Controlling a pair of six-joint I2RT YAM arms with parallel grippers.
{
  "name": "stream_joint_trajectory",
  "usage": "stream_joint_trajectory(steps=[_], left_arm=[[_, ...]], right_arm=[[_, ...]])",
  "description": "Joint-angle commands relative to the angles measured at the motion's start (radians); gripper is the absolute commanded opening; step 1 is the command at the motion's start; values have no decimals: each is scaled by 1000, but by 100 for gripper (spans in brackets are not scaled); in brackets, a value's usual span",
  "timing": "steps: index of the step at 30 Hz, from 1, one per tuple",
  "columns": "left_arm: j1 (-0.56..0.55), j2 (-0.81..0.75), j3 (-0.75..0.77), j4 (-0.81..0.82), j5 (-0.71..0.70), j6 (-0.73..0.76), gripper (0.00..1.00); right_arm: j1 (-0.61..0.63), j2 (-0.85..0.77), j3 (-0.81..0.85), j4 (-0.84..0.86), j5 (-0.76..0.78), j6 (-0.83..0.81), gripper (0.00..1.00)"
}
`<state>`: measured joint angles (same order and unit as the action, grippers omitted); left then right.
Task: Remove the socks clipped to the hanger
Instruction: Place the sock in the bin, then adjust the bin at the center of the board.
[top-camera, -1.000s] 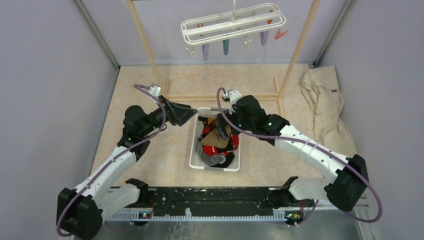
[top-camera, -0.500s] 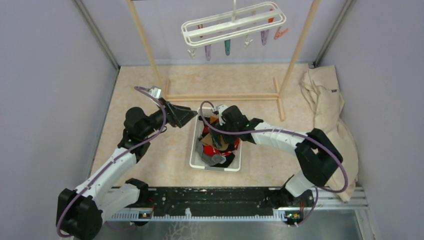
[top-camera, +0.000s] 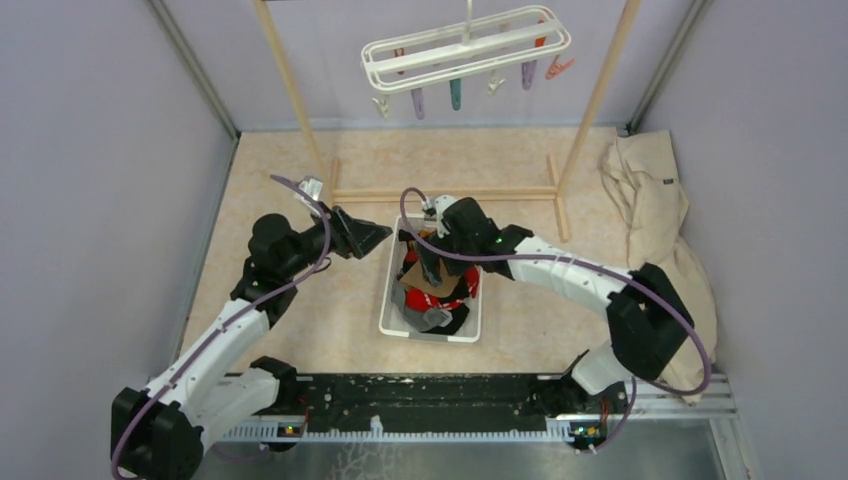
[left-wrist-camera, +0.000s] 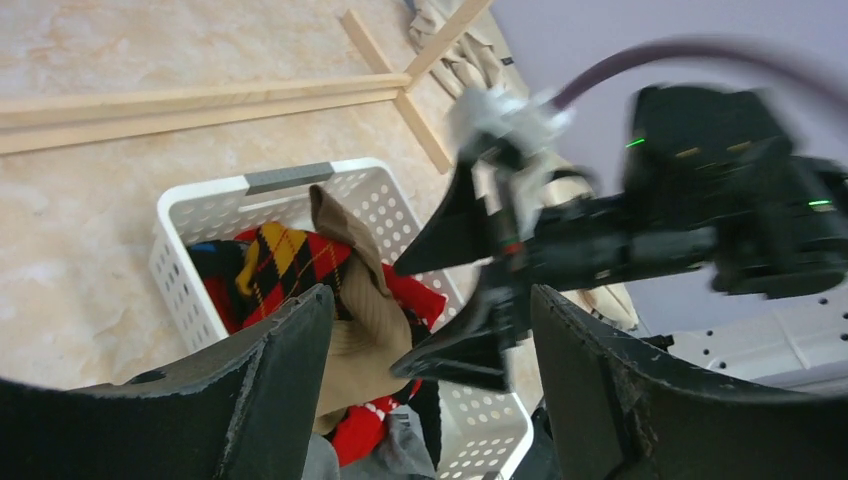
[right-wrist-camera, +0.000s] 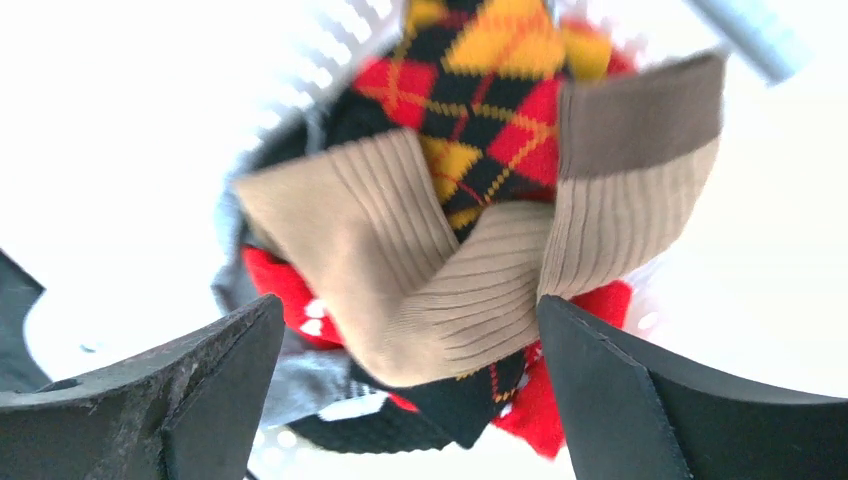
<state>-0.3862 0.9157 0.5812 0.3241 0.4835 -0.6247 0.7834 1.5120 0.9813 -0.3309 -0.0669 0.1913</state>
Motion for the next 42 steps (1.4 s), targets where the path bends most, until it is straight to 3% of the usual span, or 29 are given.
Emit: stream_joint_trajectory(steps=[1, 5, 9, 14, 20, 30, 39, 42], left_arm=[[-2, -25, 53, -126, -54, 37, 78], [-2, -52, 55, -178, -70, 36, 78], [-2, -86, 51, -223, -82, 37, 79], [-2, -124, 50, -282, -89, 42, 79], [-2, -154, 31, -306, -87, 40, 79], [-1, -190, 32, -375, -105, 62, 79], [-2, -165, 29, -364, -88, 59, 79], [-1, -157, 33, -363, -86, 61, 79]], right_arm=[[7, -144, 175, -92, -17, -47, 98], [6, -144, 242, -120, -31, -112, 93], [5, -76, 284, -108, -20, -217, 74], [-15, 30, 344, -73, 104, -390, 81], [-93, 165, 442, -13, -20, -462, 83], [-112, 339, 494, -31, -80, -604, 82], [-113, 431, 478, 24, -50, -561, 75], [-114, 456, 491, 22, -29, -522, 65]])
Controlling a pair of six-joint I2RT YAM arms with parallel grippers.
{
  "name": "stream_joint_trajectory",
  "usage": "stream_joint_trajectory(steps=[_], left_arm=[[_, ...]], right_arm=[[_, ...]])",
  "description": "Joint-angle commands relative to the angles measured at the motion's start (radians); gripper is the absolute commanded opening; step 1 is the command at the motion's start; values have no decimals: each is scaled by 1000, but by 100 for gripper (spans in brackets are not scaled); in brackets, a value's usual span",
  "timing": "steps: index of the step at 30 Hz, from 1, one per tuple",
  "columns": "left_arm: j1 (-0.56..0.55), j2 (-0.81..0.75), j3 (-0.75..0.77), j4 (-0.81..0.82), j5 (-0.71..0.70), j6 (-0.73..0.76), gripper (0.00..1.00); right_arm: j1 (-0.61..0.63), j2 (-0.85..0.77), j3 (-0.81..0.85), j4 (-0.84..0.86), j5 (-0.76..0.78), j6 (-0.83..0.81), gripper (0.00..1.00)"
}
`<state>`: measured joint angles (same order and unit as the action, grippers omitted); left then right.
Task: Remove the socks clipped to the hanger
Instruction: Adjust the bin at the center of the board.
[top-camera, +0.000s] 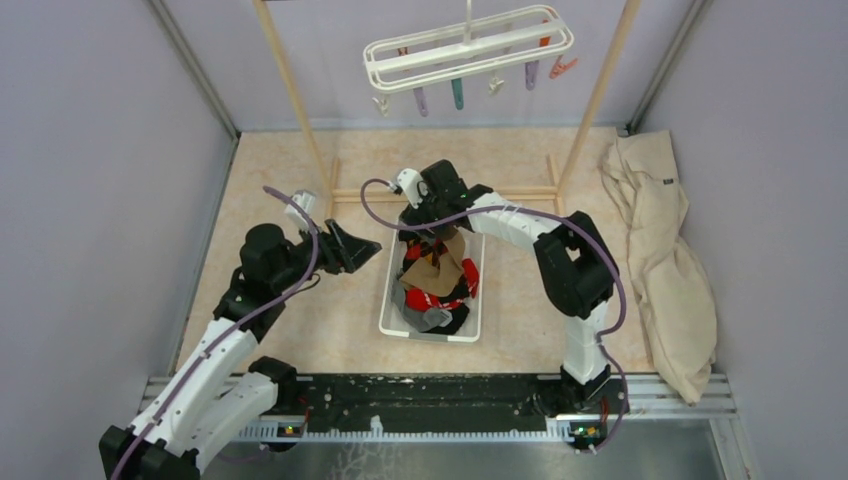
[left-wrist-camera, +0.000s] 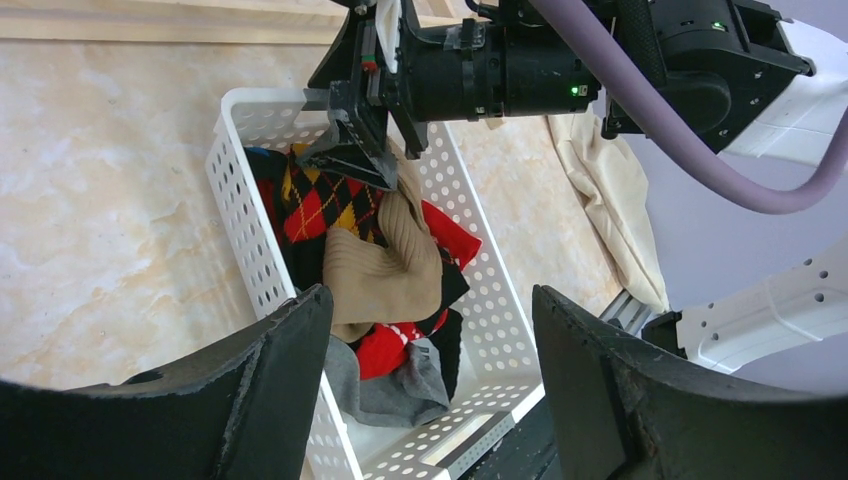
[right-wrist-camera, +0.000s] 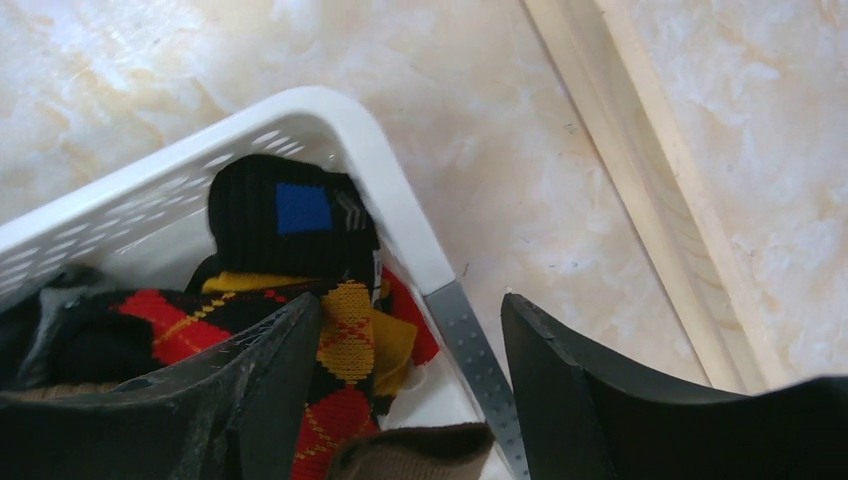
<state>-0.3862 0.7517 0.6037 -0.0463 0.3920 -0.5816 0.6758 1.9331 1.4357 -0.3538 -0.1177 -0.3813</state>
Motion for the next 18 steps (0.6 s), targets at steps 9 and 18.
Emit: stream_joint_trajectory(steps=[9, 18], left_arm=[[-2, 14, 4, 17, 30, 1, 79], [-2, 11, -20, 20, 28, -5, 79]], right_arm=[[-23, 21, -7, 1, 75, 161, 30], [-49, -143, -165, 32, 174, 342, 11]])
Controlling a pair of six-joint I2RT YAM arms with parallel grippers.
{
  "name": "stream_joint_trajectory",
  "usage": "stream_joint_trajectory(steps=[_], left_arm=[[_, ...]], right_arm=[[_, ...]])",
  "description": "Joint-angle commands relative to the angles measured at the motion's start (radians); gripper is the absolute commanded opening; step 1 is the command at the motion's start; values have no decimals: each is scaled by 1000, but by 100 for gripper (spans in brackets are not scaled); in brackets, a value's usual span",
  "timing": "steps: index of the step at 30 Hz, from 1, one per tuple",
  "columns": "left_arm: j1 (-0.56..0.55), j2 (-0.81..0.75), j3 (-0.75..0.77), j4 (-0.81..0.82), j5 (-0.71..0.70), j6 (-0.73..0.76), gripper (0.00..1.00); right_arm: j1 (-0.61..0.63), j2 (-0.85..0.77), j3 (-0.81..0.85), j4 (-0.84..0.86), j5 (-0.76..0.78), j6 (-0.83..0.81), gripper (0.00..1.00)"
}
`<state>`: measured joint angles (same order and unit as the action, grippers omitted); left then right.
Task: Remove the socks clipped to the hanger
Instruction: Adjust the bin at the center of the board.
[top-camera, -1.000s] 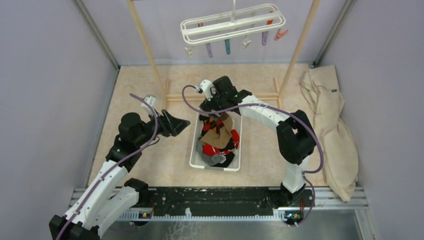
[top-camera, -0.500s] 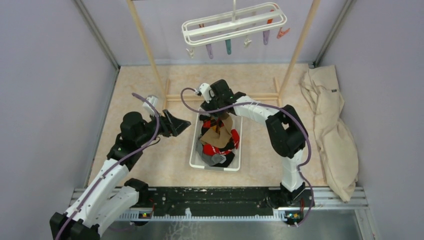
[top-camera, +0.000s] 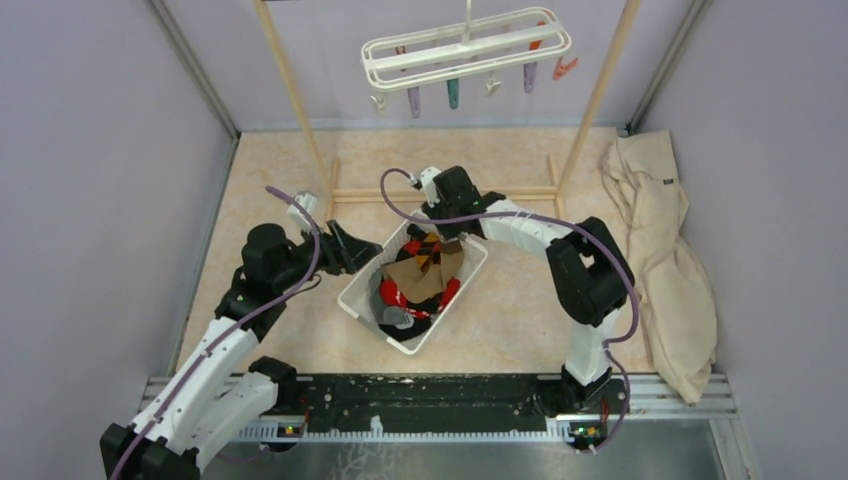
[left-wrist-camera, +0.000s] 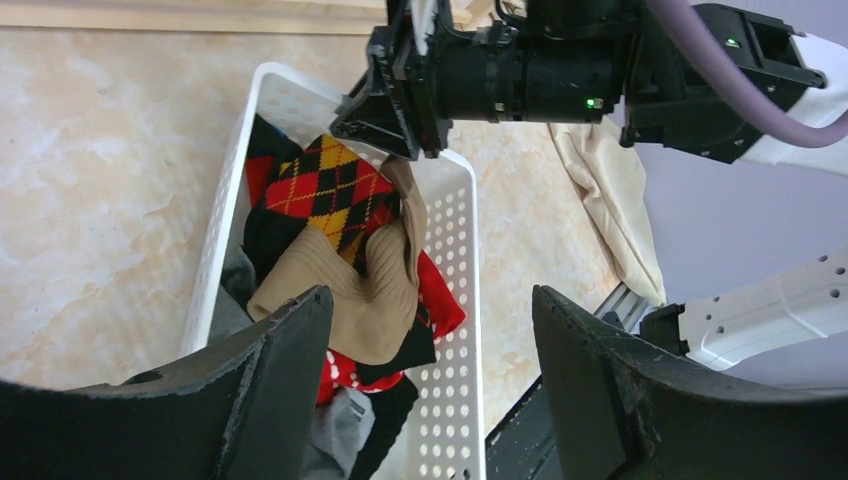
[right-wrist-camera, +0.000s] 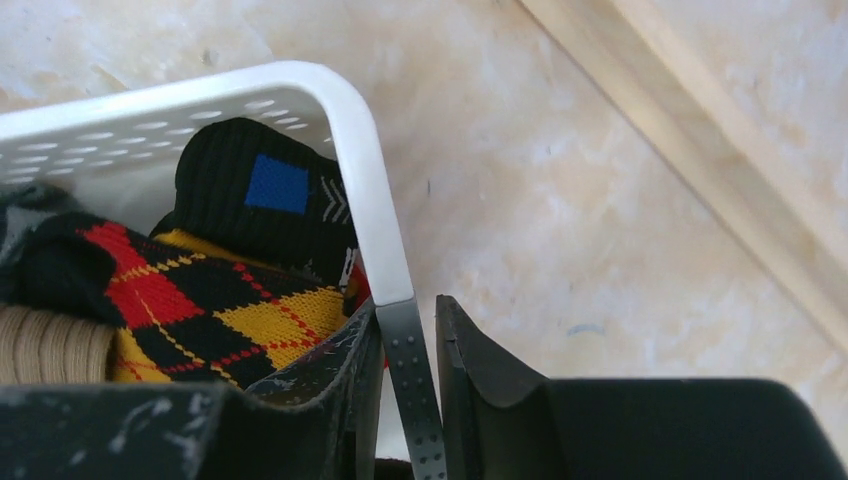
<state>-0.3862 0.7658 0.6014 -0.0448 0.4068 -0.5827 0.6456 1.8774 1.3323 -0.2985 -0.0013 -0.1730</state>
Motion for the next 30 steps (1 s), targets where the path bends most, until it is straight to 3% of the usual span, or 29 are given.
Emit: stream_joint_trajectory(steps=[1, 10, 19, 30], left_arm=[[-3, -5, -20, 19, 12, -4, 79], [-2, 10, -28, 33, -11, 3, 79], [-1, 77, -4, 36, -161, 53, 80], [0, 143, 34, 47, -344, 101, 81]], right_arm=[[-20, -104, -79, -23, 71, 154, 11], [-59, -259, -256, -37, 255, 362, 8], [-217, -418, -410, 49, 174, 498, 8], [-241, -492, -506, 125, 134, 613, 8]])
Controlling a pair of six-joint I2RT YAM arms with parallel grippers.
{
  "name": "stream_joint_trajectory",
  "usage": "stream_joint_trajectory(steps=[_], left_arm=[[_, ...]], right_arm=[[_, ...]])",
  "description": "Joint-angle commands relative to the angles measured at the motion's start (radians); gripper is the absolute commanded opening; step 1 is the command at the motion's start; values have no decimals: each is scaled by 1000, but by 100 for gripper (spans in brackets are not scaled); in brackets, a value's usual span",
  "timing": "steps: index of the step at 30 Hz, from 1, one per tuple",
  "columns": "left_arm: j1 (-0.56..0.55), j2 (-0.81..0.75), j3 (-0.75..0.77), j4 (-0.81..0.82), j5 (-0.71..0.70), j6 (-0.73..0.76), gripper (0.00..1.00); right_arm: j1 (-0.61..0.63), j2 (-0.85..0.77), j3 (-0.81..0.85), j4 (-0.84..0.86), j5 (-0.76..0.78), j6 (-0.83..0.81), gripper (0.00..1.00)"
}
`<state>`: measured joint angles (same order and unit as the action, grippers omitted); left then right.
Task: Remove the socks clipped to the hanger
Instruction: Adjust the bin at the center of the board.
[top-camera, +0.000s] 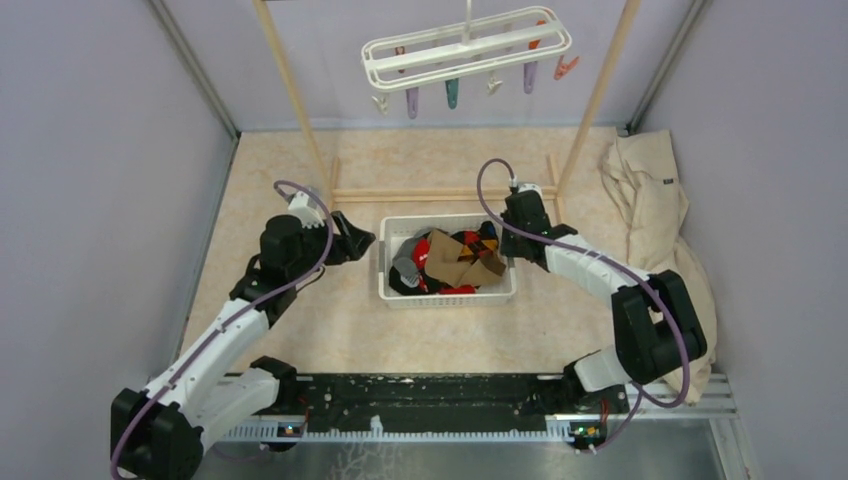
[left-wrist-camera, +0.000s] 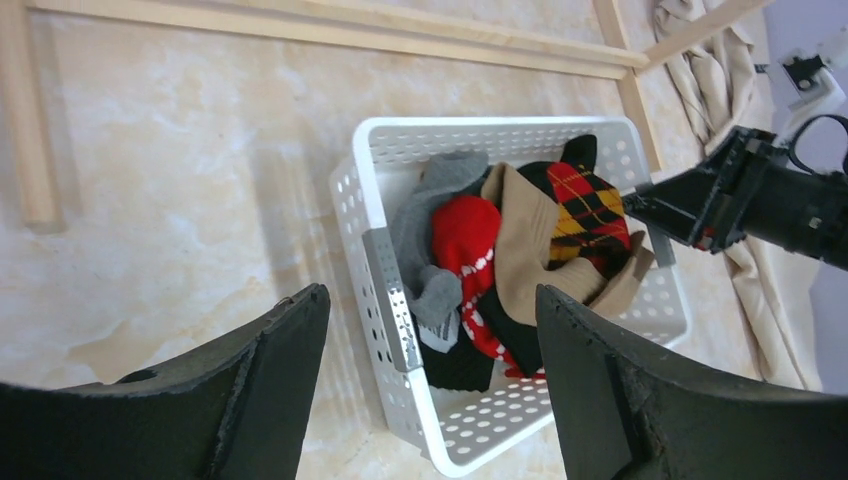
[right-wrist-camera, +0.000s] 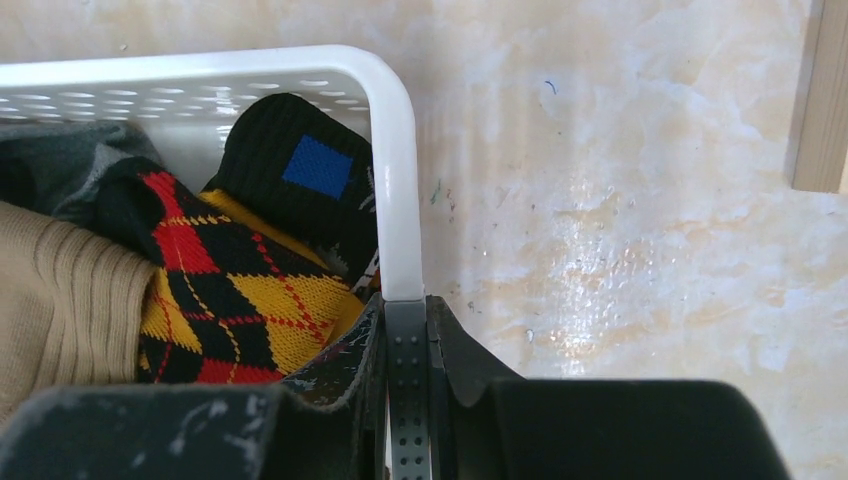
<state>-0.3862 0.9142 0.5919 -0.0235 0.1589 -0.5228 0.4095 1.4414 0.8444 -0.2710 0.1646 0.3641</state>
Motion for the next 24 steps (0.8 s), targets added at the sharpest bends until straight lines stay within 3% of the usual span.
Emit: stream_joint_trajectory(steps=[1, 3, 5, 6, 7, 8, 9, 11, 20, 24], left_arm=[[1, -6, 44, 26, -114, 52, 81], [0, -6, 50, -10, -147, 72, 84], [1, -9, 57, -20, -188, 98, 88], [0, -9, 59, -24, -196, 110, 89], [1, -12, 63, -31, -203, 118, 98], [1, -18, 65, -37, -208, 124, 99], [0, -24, 63, -40, -214, 128, 99], [1, -39, 54, -44, -234, 122, 99], [-2, -148, -26, -6, -197, 84, 99], [-2, -138, -53, 7, -299, 92, 99]], right_arm=[[-5, -56, -24, 110, -44, 75, 11], [-5, -63, -28, 124, -60, 64, 26], [-5, -93, -36, 141, -74, 31, 53], [-4, -113, -41, 144, -68, 18, 60], [-4, -137, -46, 146, -58, 6, 66], [-5, -162, -54, 149, -47, -4, 69], [-5, -185, -57, 146, -34, -12, 84], [-5, -233, -68, 137, -10, -26, 96], [-6, -512, -243, 185, 138, -54, 99], [-38, -599, -340, 251, 188, -51, 99]])
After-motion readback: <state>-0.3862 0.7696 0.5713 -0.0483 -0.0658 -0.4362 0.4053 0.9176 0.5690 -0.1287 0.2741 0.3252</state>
